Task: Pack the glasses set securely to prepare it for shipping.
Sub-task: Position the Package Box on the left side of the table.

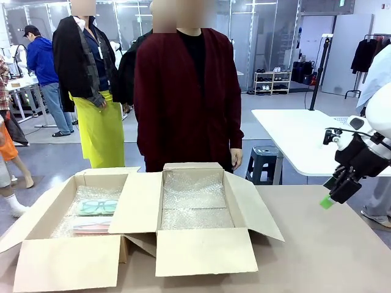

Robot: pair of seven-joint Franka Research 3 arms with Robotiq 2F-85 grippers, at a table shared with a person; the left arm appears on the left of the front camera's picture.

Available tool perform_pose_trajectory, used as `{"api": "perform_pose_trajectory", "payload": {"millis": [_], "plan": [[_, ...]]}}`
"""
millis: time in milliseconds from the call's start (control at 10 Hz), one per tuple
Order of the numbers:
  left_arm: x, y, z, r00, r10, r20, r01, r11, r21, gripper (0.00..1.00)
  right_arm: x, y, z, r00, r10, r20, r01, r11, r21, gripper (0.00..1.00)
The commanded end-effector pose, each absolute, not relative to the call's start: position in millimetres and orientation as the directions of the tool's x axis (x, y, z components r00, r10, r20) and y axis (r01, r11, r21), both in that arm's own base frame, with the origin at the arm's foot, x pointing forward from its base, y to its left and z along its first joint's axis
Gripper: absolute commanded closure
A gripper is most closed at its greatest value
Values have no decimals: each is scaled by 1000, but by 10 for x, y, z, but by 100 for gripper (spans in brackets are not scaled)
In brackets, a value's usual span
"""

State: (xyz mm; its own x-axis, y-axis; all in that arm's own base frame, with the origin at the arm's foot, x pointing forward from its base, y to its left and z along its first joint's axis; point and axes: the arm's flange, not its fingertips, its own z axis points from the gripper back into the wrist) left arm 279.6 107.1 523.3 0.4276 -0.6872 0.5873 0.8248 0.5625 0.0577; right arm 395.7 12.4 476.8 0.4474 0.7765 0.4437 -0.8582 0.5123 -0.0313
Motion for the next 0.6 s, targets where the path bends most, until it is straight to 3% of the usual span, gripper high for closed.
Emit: {"api": "perform_pose_trajectory", "payload": {"millis": [0, 500], "plan": [[2777, 1072, 5260, 435, -688, 581, 815, 575, 70, 0, 3959, 126, 4774, 433, 788, 438, -865, 500, -44, 0], [2777, 1072, 5260, 435, -688, 581, 815, 575, 70, 0, 3959, 126, 4774, 433, 788, 438, -865, 500, -44, 0]]}}
